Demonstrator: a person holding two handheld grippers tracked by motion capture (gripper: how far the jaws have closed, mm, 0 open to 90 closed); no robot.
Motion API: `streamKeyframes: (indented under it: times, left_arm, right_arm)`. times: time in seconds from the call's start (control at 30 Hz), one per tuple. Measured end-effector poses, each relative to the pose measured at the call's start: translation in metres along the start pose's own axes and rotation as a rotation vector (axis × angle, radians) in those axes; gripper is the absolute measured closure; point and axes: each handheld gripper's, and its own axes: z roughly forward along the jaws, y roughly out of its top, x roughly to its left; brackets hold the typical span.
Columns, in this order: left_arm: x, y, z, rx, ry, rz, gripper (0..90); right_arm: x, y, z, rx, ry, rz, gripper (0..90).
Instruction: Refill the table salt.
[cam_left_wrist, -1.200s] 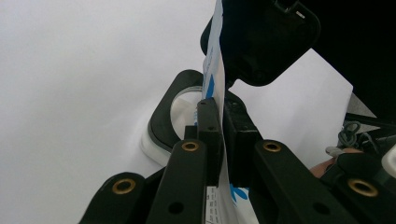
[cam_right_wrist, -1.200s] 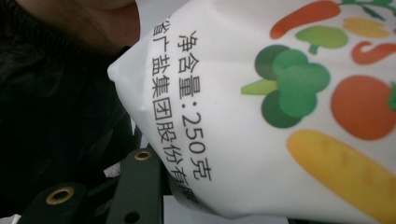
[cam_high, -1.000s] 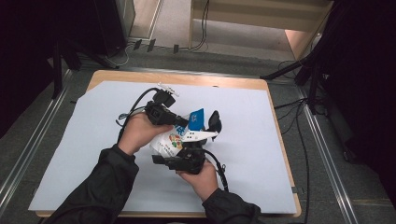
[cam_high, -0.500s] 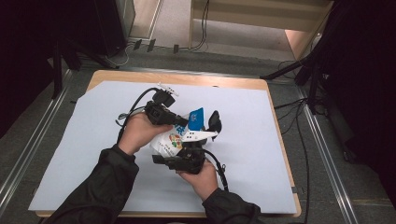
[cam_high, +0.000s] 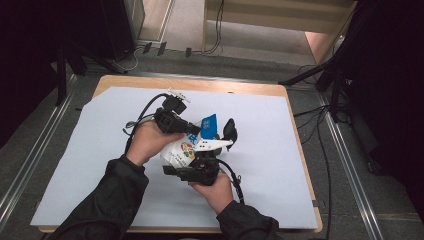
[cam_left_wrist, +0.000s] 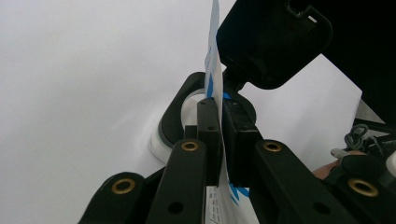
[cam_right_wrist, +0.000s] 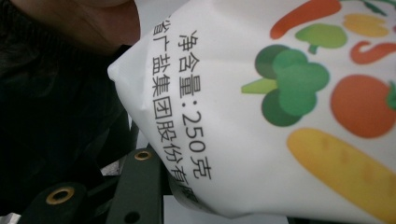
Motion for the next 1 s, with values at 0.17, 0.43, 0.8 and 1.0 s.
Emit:
streamKeyframes:
  times: [0.17, 0.43, 0.8, 1.0]
  left_arm:
    - [0.0006, -0.0003, 0.0004, -0.005, 0.001, -0.004, 86.7]
    - [0.0006, -0.0003, 0.0, -0.007, 0.002, -0.004, 86.8]
    - [0.0002, -0.0004, 0.0003, -0.006, 0.004, -0.003, 86.8]
    - [0.0002, -0.0004, 0.0004, -0.005, 0.003, -0.004, 86.8]
  right_arm:
    - [-0.0011, 0.0002, -0.0005, -0.001, 0.006, 0.008, 62.3]
    - [-0.0012, 0.0007, -0.0002, 0.0, 0.012, 0.014, 62.4]
    - [-0.0014, 0.0006, -0.0001, 0.003, 0.009, 0.01, 62.3]
    - [-0.0012, 0.0006, 0.0, 0.003, 0.008, 0.012, 62.4]
